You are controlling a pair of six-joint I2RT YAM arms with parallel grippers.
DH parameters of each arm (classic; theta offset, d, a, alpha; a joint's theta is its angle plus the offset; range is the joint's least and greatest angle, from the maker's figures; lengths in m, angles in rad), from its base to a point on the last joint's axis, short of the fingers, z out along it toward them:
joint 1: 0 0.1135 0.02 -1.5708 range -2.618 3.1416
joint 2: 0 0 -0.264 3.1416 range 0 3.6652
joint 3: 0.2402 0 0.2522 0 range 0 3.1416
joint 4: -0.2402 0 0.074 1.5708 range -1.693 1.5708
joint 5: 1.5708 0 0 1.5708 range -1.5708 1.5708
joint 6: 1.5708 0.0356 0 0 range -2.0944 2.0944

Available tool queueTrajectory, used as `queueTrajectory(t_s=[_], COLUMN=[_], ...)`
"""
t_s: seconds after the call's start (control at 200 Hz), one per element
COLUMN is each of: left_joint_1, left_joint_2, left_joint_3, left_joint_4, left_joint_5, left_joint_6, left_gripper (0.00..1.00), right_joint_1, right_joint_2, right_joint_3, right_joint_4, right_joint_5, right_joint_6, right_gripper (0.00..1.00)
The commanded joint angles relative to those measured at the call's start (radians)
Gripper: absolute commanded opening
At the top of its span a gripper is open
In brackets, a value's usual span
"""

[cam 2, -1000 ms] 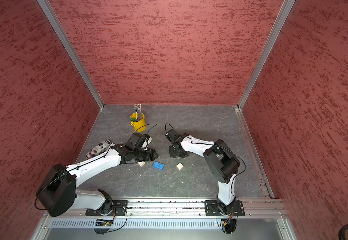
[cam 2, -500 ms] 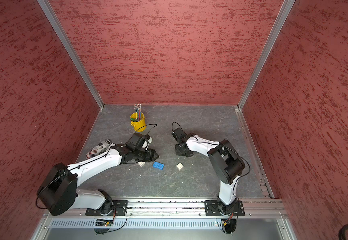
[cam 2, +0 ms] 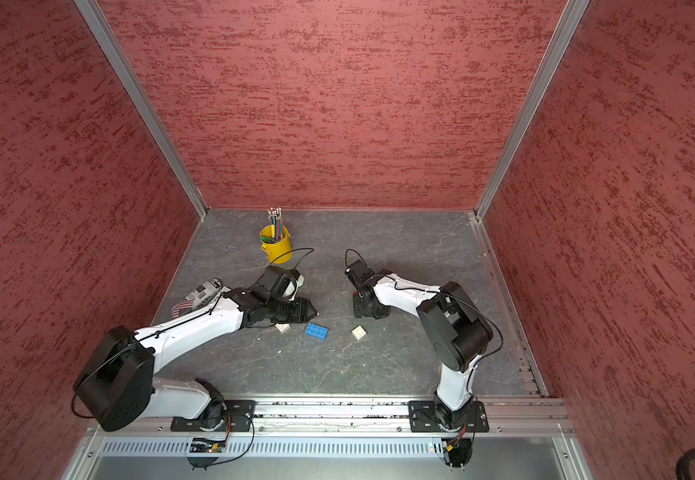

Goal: Assemble the letter y with lego
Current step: Place the lego brick at the center of the board, then pick up the lego brick from the center of the board.

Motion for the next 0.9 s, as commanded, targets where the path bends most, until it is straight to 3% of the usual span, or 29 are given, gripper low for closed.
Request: queueTrajectory(t_s=[0.0,0.115,0.431,0.661,0.897], left_joint_1=[0.000,0.000,0.000,0.000,0.000], left_joint_2=[-0.010,-0.011,-0.001,-0.013,0.002], left_joint_3=[-0.017,-0.023,-0.017,-0.023,-0.017], left_joint_4=[0.019,0.020,0.026,0.057,0.045], left_joint_5=[0.002,0.000,0.001,0.051,0.041], left_joint_6=[-0.002,-0.004,-0.002,0.014,0.016], left_gripper=[0.62,0.62,0.62,0.62,0.62], right_joint_1=[-0.006,-0.006,-0.005,-0.006,-0.006], right_joint_2=[-0.023,-0.017,0.002,0.021,0.026], right_joint_3=[0.018,0.028,0.065,0.076,0.087], right_joint_4=[-0.024,-0.025,-0.039,-0.032,-0.036], right_joint_5=[0.027,0.030,0.053,0.048,0.038], right_joint_6=[0.007,0.004,-0.009,-0.022,-0.039], right_gripper=[0.55,0.50,0.48,0.36,0.30])
